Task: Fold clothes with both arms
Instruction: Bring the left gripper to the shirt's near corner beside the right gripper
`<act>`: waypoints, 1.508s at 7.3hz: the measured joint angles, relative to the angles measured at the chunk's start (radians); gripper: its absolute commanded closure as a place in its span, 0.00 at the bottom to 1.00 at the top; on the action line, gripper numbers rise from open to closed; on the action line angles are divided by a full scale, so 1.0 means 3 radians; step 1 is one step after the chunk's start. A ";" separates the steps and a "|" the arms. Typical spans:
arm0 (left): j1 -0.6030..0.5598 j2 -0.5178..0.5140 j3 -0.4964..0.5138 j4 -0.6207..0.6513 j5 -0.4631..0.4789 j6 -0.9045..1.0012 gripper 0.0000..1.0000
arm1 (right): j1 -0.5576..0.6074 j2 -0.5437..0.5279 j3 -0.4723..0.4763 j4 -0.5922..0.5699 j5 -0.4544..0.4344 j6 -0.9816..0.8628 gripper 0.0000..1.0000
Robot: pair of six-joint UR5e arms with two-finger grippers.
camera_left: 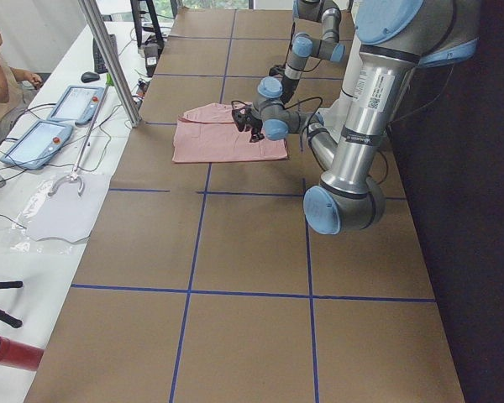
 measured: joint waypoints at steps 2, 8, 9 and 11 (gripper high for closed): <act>0.0372 0.0159 -0.0079 0.0093 0.0175 -0.0328 0.43 | -0.0002 0.0000 0.0004 -0.0002 0.0002 -0.0003 1.00; 0.0622 0.0203 -0.0084 0.0258 0.0203 -0.0531 0.43 | -0.0002 -0.0002 0.0021 -0.0002 0.0004 -0.0004 1.00; 0.0627 0.0203 -0.0071 0.0287 0.0201 -0.0531 0.43 | -0.0002 -0.0001 0.0022 -0.0002 0.0004 -0.0004 1.00; 0.0641 0.0193 -0.0087 0.0428 0.0197 -0.0528 0.43 | -0.0002 0.0001 0.0023 -0.0002 0.0004 -0.0004 1.00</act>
